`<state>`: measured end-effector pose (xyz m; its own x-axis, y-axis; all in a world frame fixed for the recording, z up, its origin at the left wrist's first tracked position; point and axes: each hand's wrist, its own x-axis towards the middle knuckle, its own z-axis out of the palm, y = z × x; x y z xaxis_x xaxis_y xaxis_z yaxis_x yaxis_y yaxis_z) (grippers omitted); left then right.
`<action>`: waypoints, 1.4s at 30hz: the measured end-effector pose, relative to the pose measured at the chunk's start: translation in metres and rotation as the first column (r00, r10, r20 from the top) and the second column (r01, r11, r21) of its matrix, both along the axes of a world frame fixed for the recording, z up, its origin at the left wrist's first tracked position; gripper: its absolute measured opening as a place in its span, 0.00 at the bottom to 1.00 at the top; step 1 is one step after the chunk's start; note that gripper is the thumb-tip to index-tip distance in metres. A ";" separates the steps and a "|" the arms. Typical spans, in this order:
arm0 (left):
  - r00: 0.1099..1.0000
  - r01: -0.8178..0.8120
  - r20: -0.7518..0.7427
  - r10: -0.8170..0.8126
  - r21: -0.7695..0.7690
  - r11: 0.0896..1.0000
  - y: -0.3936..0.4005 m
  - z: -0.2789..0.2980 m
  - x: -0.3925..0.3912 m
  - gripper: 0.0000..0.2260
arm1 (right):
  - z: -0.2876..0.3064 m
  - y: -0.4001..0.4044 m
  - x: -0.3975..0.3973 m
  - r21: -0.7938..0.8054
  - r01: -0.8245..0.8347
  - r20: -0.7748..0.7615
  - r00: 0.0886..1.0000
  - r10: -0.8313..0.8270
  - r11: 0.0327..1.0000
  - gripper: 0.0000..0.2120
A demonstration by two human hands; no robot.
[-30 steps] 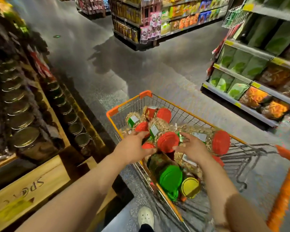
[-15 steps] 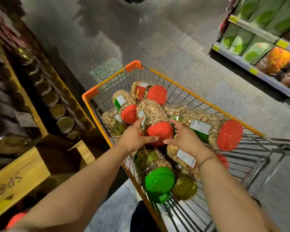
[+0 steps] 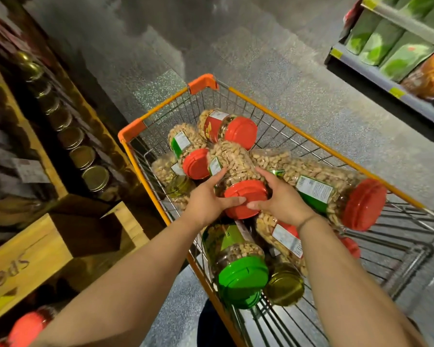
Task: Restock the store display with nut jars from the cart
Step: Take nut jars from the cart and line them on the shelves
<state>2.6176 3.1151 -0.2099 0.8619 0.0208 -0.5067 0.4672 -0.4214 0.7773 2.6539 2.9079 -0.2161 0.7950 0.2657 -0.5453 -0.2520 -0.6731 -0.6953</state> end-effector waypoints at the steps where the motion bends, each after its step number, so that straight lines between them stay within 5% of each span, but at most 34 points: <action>1: 1.000 -0.013 0.008 0.014 -0.012 1.000 0.000 -0.001 -0.001 0.43 | 0.001 0.000 -0.001 0.032 0.018 0.001 1.000 -0.019 0.999 0.48; 11: 0.987 -0.153 0.033 0.156 -0.073 0.986 0.013 0.034 -0.016 0.56 | 0.050 0.012 -0.013 0.255 0.091 0.059 0.992 -0.109 0.963 0.39; 17: 0.972 -0.169 0.163 0.171 -0.028 0.985 0.033 0.081 -0.030 0.42 | 0.101 0.030 -0.037 0.240 0.079 0.184 0.975 -0.126 0.968 0.41; 25: 0.924 -0.260 0.288 0.253 -0.011 0.965 0.093 0.149 -0.089 0.39 | 0.166 0.095 -0.107 0.397 0.047 0.290 0.941 -0.174 0.917 0.49; 31: 0.892 -0.375 0.328 0.310 0.159 0.913 0.162 0.192 -0.160 0.40 | 0.189 0.175 -0.181 0.457 0.022 0.354 0.912 -0.205 0.889 0.35; 37: 0.836 -0.508 0.296 0.462 0.100 0.855 0.228 0.197 -0.247 0.31 | 0.190 0.247 -0.231 0.361 -0.172 0.508 0.860 -0.038 0.917 0.39; 42: 0.770 -0.614 0.211 0.602 -0.008 0.789 0.275 0.170 -0.314 0.41 | 0.176 0.309 -0.261 0.258 -0.319 0.512 0.846 0.151 0.912 0.35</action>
